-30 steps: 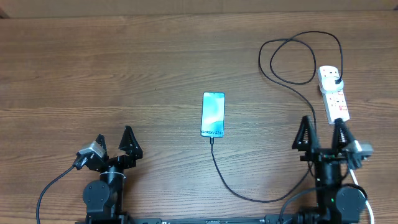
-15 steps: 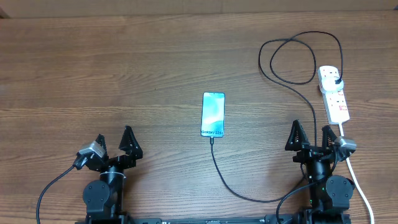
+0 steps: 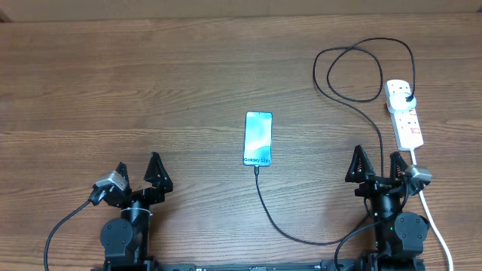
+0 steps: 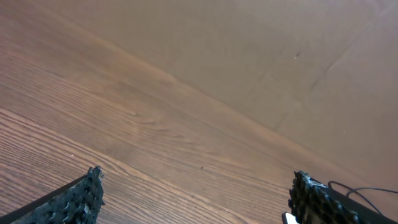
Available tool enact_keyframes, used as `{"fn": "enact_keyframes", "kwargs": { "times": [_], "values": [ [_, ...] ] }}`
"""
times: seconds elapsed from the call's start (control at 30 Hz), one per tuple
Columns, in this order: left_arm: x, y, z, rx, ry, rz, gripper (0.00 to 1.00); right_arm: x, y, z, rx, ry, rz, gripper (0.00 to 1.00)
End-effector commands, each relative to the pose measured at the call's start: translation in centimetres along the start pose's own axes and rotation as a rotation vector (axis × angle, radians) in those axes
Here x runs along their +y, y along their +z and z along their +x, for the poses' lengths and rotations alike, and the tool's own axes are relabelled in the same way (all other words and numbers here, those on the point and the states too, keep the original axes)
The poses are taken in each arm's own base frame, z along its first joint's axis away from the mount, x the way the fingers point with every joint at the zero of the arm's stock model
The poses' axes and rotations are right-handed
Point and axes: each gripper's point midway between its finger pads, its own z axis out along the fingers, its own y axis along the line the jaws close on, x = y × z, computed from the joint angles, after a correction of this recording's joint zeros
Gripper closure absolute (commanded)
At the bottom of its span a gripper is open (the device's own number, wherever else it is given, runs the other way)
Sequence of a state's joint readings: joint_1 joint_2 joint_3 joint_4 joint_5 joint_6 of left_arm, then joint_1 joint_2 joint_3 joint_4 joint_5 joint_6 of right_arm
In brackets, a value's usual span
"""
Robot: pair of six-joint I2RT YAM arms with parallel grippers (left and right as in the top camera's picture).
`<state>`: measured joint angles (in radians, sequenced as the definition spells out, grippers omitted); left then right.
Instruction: Plug charger to phone and switch on socket
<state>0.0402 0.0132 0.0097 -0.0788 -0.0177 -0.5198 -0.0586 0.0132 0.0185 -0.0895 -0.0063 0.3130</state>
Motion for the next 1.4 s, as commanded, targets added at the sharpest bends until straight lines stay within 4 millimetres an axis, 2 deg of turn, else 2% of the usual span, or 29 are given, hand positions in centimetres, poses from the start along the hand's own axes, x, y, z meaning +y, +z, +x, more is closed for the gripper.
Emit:
{"fn": "enact_keyframes", "kwargs": {
  "times": [0.0,0.37,0.63,1.37],
  "values": [
    [0.00,-0.01,0.02,-0.003,0.022,0.005,0.00,-0.38,0.05,0.18,-0.004,-0.007,0.015,0.00],
    [0.00,-0.01,0.02,-0.003,0.022,0.005,0.00,-0.48,0.00,-0.03,-0.014,-0.021,0.022,0.00],
    [0.00,-0.01,0.02,-0.003,0.022,0.005,0.00,-0.33,0.01,0.04,-0.009,-0.245,0.014,0.00],
    [0.05,-0.01,-0.02,-0.005,0.024,0.002,0.00,-0.32,0.01,0.04,-0.009,-0.243,0.013,0.00]
  ]
}}
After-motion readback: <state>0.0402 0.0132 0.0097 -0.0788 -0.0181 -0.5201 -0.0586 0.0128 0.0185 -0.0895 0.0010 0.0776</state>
